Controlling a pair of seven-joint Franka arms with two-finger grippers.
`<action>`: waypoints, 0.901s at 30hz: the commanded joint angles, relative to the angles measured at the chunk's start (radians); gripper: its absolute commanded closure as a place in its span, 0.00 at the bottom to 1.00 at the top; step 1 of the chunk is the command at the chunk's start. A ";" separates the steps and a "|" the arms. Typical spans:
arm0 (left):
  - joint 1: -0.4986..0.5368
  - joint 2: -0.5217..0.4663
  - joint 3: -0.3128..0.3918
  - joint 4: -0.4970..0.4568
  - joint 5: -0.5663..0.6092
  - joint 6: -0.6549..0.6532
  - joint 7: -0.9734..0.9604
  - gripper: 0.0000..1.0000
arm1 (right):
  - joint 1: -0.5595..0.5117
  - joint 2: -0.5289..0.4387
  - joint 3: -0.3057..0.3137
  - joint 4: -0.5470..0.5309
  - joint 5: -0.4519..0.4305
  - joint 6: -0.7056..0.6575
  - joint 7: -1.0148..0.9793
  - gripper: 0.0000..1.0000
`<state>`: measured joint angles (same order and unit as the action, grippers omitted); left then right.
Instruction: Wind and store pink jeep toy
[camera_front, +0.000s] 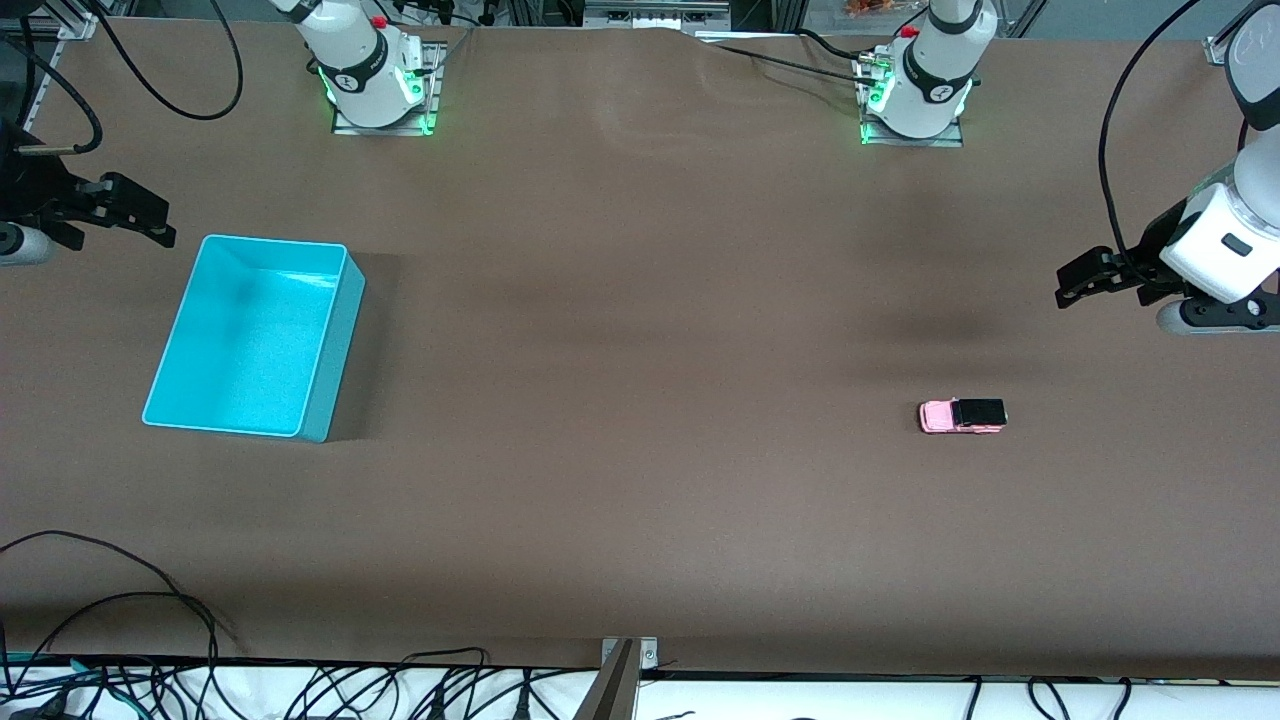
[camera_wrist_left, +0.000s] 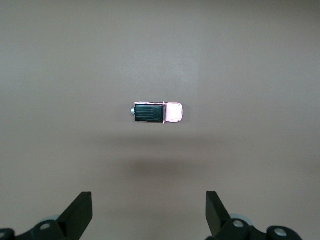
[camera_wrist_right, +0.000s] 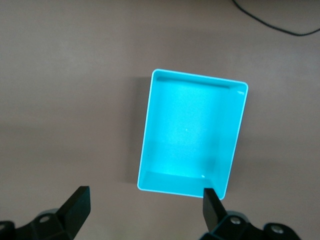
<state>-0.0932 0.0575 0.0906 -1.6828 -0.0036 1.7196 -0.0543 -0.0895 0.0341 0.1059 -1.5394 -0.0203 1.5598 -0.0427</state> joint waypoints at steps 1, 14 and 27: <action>0.000 -0.013 0.003 -0.005 0.014 0.005 0.007 0.00 | -0.003 -0.002 0.000 0.010 0.014 0.016 0.015 0.00; 0.003 -0.011 0.003 -0.005 0.014 0.003 0.007 0.00 | -0.006 -0.003 -0.041 0.015 0.034 0.008 0.015 0.00; 0.004 -0.011 0.003 -0.005 0.013 0.003 0.007 0.00 | 0.010 -0.002 0.020 0.008 0.031 -0.062 0.014 0.00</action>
<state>-0.0896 0.0575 0.0926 -1.6828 -0.0036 1.7210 -0.0543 -0.0822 0.0340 0.0967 -1.5381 -0.0046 1.5565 -0.0348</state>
